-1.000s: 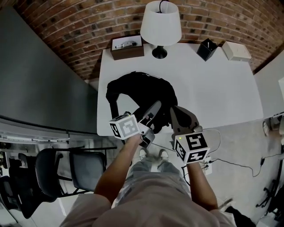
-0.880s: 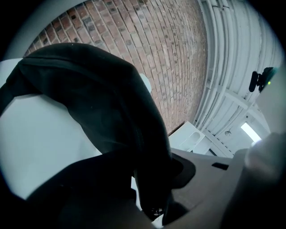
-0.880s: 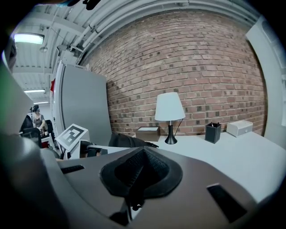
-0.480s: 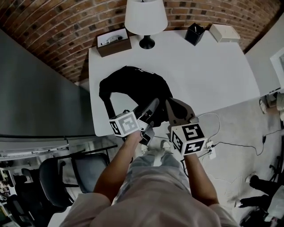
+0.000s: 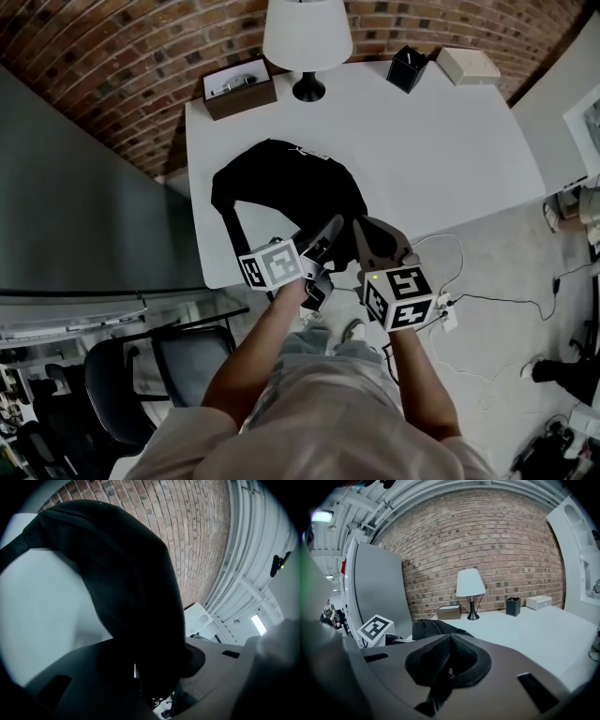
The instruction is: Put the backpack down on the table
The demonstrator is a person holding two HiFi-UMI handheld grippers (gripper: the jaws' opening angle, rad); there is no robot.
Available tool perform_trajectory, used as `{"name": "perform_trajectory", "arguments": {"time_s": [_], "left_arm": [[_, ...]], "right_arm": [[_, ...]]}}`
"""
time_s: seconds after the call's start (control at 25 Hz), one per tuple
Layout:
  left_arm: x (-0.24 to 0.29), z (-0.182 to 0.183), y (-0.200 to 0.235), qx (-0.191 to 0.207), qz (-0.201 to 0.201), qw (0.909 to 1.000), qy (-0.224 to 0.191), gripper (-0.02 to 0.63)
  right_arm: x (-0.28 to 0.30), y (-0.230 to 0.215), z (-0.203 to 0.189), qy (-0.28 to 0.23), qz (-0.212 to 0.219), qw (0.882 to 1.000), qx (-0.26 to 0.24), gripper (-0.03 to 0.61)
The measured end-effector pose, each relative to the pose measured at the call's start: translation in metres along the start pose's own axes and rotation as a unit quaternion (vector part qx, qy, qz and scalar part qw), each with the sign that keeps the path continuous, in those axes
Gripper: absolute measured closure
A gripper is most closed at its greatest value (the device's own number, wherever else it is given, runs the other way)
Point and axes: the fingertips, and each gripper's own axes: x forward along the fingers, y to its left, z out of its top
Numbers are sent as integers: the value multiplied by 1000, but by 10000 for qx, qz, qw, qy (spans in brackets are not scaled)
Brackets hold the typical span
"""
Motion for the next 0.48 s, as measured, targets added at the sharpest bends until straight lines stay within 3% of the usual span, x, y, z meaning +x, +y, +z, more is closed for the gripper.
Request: {"name": "perform_trajectory", "arguments": {"time_s": [0.48], "left_arm": [[-4, -23, 17, -311, 78, 9993, -204, 448]], "right_arm": [[-13, 0, -25, 160, 286, 9995, 10, 577]]}}
